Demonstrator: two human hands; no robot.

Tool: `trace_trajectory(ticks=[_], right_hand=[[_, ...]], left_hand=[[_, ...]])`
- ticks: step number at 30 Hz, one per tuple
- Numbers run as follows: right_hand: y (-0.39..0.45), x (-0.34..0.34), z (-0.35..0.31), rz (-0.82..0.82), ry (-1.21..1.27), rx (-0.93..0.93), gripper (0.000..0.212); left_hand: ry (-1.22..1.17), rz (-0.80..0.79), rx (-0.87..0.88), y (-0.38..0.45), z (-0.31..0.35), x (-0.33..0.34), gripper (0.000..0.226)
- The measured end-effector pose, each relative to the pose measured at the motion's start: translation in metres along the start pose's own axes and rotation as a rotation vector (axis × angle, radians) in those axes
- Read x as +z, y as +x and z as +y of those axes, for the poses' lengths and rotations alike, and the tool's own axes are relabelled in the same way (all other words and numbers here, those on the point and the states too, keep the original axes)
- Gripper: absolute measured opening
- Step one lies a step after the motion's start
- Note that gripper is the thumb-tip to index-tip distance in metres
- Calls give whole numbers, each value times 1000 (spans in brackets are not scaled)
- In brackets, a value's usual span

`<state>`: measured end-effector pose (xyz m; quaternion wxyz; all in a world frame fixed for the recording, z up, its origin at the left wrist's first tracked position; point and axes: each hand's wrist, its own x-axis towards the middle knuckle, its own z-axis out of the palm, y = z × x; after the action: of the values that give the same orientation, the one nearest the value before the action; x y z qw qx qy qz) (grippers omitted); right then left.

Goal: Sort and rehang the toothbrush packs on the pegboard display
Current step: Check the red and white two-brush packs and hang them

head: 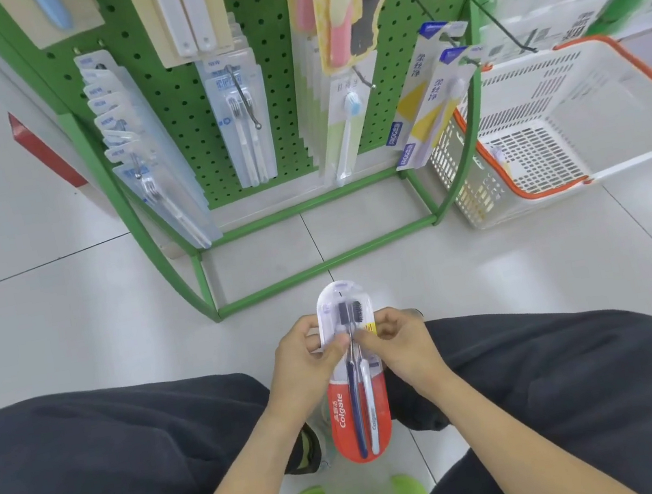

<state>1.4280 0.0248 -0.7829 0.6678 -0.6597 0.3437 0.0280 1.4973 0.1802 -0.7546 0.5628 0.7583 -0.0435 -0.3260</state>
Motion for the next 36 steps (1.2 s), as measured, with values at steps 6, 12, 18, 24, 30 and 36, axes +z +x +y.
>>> trace_trajectory(ticks=[6,12,18,24,30,36], right_hand=[[4,-4,12,58,62,95,19],[8,-9,10,29,41,119,21],[9,-11,11,-43,-21,97,30],[3,-6,9,-55,-47,-3,30],[-5,5,16,-136,70,2,32],[-5,-1,7,-254,106,24,35]], left_hand=[[144,-245,29,-5,-5,6,68],[199,-224,46,-6,-11,12,77],[75,-165,-14,-3,-16,12,69],[4,-50,-50,-2,-13,15,53],[-95,161,-121,7,-13,10,18],[-69,179,-189,8,-15,10,15]])
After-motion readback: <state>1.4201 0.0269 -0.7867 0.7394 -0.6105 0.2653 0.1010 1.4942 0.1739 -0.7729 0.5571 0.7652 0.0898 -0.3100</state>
